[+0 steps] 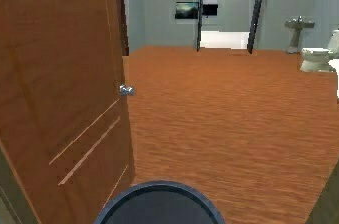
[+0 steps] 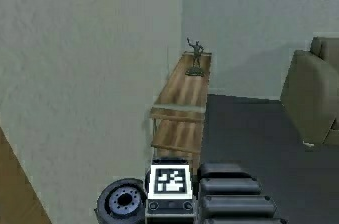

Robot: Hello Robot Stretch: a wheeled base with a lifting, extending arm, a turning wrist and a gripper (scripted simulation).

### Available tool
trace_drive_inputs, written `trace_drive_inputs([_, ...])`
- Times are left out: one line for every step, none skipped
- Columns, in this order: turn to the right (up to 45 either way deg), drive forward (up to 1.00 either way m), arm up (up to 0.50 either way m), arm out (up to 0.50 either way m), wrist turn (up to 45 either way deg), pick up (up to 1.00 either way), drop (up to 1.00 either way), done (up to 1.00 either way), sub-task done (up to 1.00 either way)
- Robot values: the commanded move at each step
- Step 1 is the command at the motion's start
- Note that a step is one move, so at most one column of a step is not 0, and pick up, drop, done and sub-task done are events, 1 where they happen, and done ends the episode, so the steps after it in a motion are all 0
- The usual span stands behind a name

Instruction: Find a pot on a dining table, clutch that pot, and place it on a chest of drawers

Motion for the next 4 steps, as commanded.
trace_drive_inputs([3.0, 0.0, 0.0, 0.0, 0.0, 0.0, 0.0, 0.0, 0.0])
trace_drive_inputs([0.0, 1.0, 0.0, 0.0, 0.0, 0.0, 0.0, 0.0, 0.0])
trace_drive_inputs([0.0, 0.5, 0.0, 0.0, 0.0, 0.0, 0.0, 0.0, 0.0])
trace_drive_inputs([-24.0, 0.0, 0.0, 0.0, 0.0, 0.0, 0.0, 0.0, 0.0])
